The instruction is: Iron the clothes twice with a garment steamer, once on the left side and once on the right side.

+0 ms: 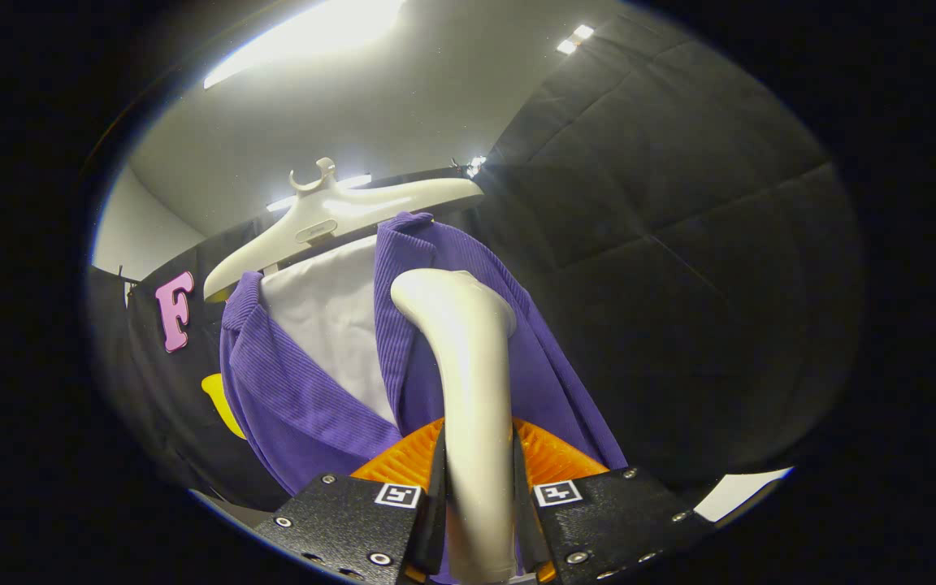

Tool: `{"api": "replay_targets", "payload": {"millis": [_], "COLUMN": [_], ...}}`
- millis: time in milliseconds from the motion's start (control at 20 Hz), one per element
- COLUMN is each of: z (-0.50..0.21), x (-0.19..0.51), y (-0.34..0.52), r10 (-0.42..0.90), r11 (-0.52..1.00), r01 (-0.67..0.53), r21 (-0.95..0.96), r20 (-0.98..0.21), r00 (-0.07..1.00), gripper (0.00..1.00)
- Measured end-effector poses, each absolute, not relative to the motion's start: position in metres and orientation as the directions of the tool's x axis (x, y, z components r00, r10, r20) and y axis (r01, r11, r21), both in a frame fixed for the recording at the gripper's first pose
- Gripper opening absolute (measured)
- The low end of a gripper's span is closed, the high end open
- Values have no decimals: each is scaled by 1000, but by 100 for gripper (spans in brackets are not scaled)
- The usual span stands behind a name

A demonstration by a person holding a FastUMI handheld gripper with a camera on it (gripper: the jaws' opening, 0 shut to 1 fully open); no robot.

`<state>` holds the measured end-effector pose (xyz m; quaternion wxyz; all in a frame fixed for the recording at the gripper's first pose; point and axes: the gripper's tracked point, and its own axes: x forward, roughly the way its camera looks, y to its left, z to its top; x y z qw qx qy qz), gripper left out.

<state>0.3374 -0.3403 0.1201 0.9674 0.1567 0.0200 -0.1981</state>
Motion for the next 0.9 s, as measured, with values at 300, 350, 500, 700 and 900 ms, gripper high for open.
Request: {"api": "replay_targets", "payload": {"millis": [300,350,500,700,900], "z": [76,69,48,16,-11], "x": [313,310,298,283,266], "y": [-355,-356,-356,-350,-351], "r10": [-381,-382,-376,-367,-372], "r11": [858,855,851,855,851], "r01": [427,433,441,451,472], "r21": [285,286,285,256,228], "r20": [-204,-218,-256,-317,-372], "r00": [902,898,891,875,850], "gripper": [36,36,36,36,36]}}
